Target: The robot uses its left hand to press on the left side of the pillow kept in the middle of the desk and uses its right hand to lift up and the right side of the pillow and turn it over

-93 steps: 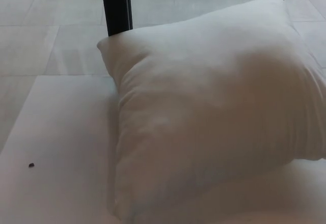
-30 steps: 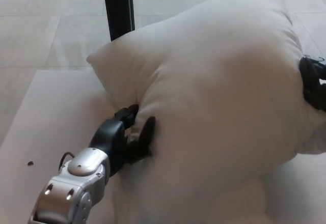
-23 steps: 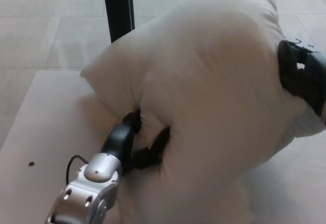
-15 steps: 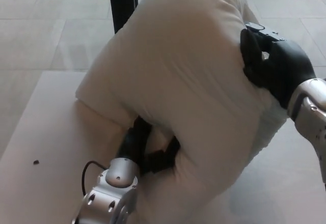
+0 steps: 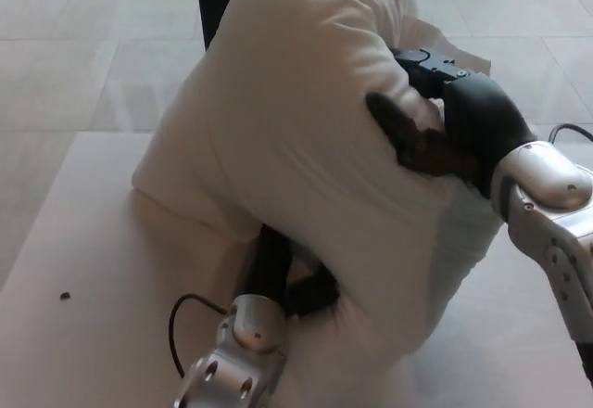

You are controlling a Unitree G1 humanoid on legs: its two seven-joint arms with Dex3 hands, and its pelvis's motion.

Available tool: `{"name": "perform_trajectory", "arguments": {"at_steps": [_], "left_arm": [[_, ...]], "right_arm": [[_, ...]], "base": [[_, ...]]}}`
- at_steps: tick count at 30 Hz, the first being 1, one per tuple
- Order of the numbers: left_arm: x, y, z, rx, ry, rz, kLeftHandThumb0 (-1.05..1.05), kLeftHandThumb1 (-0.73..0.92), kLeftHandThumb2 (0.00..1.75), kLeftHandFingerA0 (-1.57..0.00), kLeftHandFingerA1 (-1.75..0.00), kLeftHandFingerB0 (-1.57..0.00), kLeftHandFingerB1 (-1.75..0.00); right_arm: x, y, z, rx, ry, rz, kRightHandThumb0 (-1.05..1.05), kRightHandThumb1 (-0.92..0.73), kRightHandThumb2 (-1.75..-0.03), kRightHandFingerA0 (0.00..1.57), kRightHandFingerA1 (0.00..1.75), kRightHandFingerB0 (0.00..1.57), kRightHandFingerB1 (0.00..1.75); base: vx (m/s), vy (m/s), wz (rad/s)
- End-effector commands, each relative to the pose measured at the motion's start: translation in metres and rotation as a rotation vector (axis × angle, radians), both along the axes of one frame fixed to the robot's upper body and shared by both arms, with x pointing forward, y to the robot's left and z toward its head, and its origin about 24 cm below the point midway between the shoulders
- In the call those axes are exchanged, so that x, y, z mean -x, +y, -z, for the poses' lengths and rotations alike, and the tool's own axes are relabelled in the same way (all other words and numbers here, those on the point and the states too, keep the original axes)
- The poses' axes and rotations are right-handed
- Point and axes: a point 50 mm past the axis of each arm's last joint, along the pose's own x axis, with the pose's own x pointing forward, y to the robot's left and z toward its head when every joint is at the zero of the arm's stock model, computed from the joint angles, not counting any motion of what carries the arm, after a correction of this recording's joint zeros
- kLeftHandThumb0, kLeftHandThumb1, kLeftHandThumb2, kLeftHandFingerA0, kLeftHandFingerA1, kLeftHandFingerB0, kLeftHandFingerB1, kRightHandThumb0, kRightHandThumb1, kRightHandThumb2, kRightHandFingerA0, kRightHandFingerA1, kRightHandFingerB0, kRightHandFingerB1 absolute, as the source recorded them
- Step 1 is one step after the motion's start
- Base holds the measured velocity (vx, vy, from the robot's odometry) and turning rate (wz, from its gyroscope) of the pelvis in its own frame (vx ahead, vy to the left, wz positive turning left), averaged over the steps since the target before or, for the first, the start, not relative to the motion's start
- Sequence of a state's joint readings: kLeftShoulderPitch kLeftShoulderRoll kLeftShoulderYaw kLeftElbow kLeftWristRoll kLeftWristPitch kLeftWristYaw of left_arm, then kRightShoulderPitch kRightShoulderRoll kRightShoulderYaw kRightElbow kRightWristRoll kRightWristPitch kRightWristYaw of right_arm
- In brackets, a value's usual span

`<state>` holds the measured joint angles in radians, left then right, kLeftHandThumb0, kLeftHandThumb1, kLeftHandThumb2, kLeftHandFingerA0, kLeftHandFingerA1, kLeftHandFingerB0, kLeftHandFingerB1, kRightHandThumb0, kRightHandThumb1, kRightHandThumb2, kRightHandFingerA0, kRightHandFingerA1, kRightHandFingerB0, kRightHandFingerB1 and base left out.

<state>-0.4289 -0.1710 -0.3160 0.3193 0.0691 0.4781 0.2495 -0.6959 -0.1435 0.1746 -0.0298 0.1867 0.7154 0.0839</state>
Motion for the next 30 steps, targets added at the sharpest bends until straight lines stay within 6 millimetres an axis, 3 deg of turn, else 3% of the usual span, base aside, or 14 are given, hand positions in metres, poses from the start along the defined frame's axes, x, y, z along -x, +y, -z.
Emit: {"name": "perform_trajectory", "arguments": {"at_steps": [1,3,4,7,9,10,11,12,15,16,17,18,19,30], "left_arm": [[0.043,-0.082,0.014,0.14,0.103,0.289,-0.64,0.46,0.75,0.0,-0.23,0.0,0.0],[0.045,-0.084,0.016,0.18,0.102,0.249,-0.85,0.38,0.74,-0.05,-0.26,0.0,0.0],[0.045,-0.085,0.018,0.212,0.1,0.234,-0.86,0.44,0.8,0.0,-0.31,0.0,0.0],[0.046,-0.086,0.019,0.232,0.098,0.226,-0.65,0.48,0.55,0.0,-0.46,0.0,0.0],[0.047,-0.091,0.016,0.268,0.118,0.197,-0.58,0.39,0.69,-0.08,-0.56,0.0,0.0],[0.049,-0.091,0.016,0.281,0.127,0.187,-0.58,0.39,0.69,-0.08,-0.56,0.0,0.0],[0.049,-0.092,0.017,0.29,0.132,0.185,-0.57,0.47,0.55,-0.17,-0.9,0.0,0.0],[0.051,-0.094,0.018,0.304,0.14,0.182,-0.57,0.47,0.55,-0.17,-0.9,0.0,0.0],[0.059,-0.097,0.026,0.335,0.146,0.188,-0.75,0.41,0.76,-0.14,-0.68,0.0,0.0],[0.061,-0.098,0.027,0.33,0.147,0.187,-0.75,0.41,0.76,-0.14,-0.68,0.0,0.0],[0.063,-0.099,0.029,0.336,0.16,0.188,-0.66,0.5,0.55,-0.07,-0.68,0.0,0.0],[0.069,-0.101,0.032,0.333,0.171,0.19,-0.71,0.4,0.74,-0.06,-0.55,0.0,0.0],[0.072,-0.101,0.034,0.332,0.179,0.186,-0.65,0.41,0.73,-0.1,-0.55,0.0,0.0],[0.079,-0.102,0.041,0.359,0.197,0.162,-0.82,0.4,0.74,-0.08,-0.56,0.0,0.0]], "right_arm": [[0.035,0.076,0.081,0.172,0.404,-0.436,-0.49,-0.44,-0.56,0.78,1.6,0.28,0.45],[0.039,0.079,0.091,0.171,0.415,-0.434,-0.63,-0.33,-0.71,0.99,1.43,0.28,0.55],[0.042,0.082,0.099,0.168,0.423,-0.429,-0.49,-0.45,-0.56,0.74,1.66,0.3,0.48],[0.044,0.084,0.105,0.17,0.423,-0.426,-0.47,-0.45,-0.57,0.68,1.58,0.31,0.48],[0.05,0.092,0.116,0.23,0.396,-0.418,-0.48,-0.31,-0.77,1.07,1.36,0.33,0.59],[0.052,0.095,0.12,0.246,0.386,-0.419,-0.48,-0.31,-0.77,1.07,1.36,0.33,0.59],[0.053,0.097,0.121,0.252,0.381,-0.418,-0.42,-0.45,-0.56,0.72,1.63,0.39,0.53],[0.054,0.099,0.123,0.26,0.374,-0.416,-0.42,-0.45,-0.56,0.72,1.63,0.39,0.53],[0.066,0.114,0.132,0.423,0.345,-0.505,-0.44,-0.48,-0.54,0.43,1.09,0.41,0.53],[0.068,0.118,0.134,0.447,0.325,-0.533,-0.44,-0.48,-0.54,0.43,1.09,0.41,0.53],[0.072,0.121,0.136,0.468,0.298,-0.577,-0.47,-0.46,-0.53,0.17,0.72,0.45,0.64],[0.079,0.123,0.14,0.483,0.299,-0.602,-0.5,-0.35,-0.74,0.11,0.59,0.45,0.66],[0.081,0.123,0.142,0.497,0.305,-0.604,-0.46,-0.46,-0.53,0.07,0.57,0.45,0.57],[0.092,0.13,0.152,0.588,0.283,-0.676,-0.48,-0.49,-0.54,0.0,0.72,0.41,0.55]], "base": [[0.0,0.0,0.0],[0.0,0.0,0.0],[0.0,0.0,0.0],[0.0,0.0,0.0],[0.0,0.0,0.0],[0.0,0.0,0.0],[0.0,0.0,0.0],[0.0,0.0,0.0],[0.0,0.0,0.0],[0.0,0.0,0.0],[0.0,0.0,0.0],[0.0,0.0,0.0],[0.0,0.0,0.0],[0.0,0.0,0.0]]}}
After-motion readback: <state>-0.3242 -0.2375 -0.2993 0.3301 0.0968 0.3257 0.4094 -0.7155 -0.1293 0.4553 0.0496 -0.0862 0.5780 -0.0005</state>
